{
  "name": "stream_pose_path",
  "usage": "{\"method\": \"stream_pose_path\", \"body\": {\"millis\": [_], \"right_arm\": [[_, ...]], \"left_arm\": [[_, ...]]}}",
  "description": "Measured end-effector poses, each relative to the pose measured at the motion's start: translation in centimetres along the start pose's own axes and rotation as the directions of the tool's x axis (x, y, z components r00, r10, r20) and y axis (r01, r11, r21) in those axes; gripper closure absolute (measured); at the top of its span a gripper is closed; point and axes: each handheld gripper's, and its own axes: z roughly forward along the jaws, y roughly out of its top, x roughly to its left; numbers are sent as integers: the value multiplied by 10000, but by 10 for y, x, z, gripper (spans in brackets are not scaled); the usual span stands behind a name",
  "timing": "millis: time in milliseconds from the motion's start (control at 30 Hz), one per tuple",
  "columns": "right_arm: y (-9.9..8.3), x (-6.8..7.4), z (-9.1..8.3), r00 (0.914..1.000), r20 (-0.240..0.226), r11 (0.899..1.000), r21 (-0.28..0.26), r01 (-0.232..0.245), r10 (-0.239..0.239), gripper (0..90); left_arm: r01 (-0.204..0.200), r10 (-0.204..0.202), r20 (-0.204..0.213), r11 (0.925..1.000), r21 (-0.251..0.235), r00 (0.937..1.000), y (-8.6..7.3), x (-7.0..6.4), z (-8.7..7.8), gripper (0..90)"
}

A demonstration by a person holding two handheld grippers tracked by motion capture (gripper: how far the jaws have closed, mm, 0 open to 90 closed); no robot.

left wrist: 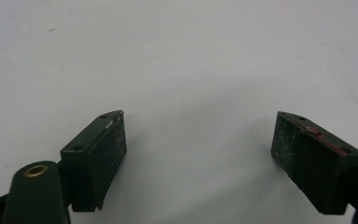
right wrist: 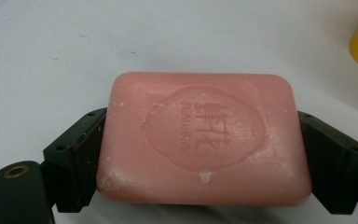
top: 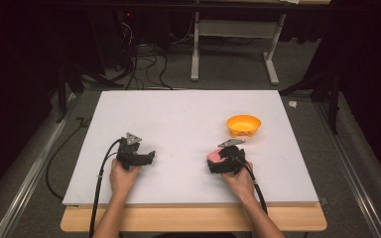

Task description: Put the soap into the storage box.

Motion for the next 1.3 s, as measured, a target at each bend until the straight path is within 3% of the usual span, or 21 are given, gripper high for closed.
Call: {"method": "stream_pose_path", "body": {"millis": [667,1300], "right_arm": [[0,-2,-2,9999,-116,10000,-11,26,-26,137],[-2,-12,-29,9999,-110,9988,-489,-46,41,137]], "left_arm": [[5,-5,8,10000,-10,10000,0,0,0,184],[9,-9,14,10000,-14,10000,0,0,0,185]]}}
